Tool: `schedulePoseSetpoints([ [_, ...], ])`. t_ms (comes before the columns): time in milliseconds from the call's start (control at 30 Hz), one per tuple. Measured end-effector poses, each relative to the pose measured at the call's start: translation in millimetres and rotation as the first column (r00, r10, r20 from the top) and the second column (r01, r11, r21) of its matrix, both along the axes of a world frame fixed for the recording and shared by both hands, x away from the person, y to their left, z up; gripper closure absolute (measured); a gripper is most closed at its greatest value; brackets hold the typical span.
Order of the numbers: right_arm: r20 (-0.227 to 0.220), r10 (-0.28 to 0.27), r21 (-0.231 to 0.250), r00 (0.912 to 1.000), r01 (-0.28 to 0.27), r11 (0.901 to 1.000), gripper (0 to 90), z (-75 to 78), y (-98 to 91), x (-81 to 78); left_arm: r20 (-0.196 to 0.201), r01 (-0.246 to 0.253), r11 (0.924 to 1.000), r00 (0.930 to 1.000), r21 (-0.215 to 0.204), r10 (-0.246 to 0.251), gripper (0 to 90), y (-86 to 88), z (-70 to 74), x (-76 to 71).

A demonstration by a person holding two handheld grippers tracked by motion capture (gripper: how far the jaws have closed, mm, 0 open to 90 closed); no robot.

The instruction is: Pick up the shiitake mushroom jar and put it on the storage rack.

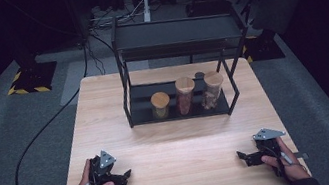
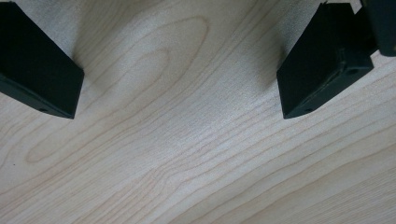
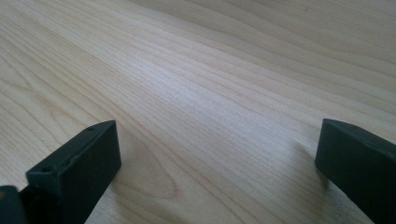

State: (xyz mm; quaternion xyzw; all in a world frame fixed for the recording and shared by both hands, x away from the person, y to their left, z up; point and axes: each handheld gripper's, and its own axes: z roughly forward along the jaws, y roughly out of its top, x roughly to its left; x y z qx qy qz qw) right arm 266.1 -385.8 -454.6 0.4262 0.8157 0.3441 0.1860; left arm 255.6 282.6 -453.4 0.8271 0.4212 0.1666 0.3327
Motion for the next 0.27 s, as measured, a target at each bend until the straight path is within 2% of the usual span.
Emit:
schedulePoseSetpoints([
  [267,0.000,0.000,0.000,1.0000,0.000,1.0000,0.0,0.0,0.0,0.0,-0.002,0.001,1.0000,1.0000,0.000,-0.001,0.1,0.3,0.2,0.6],
])
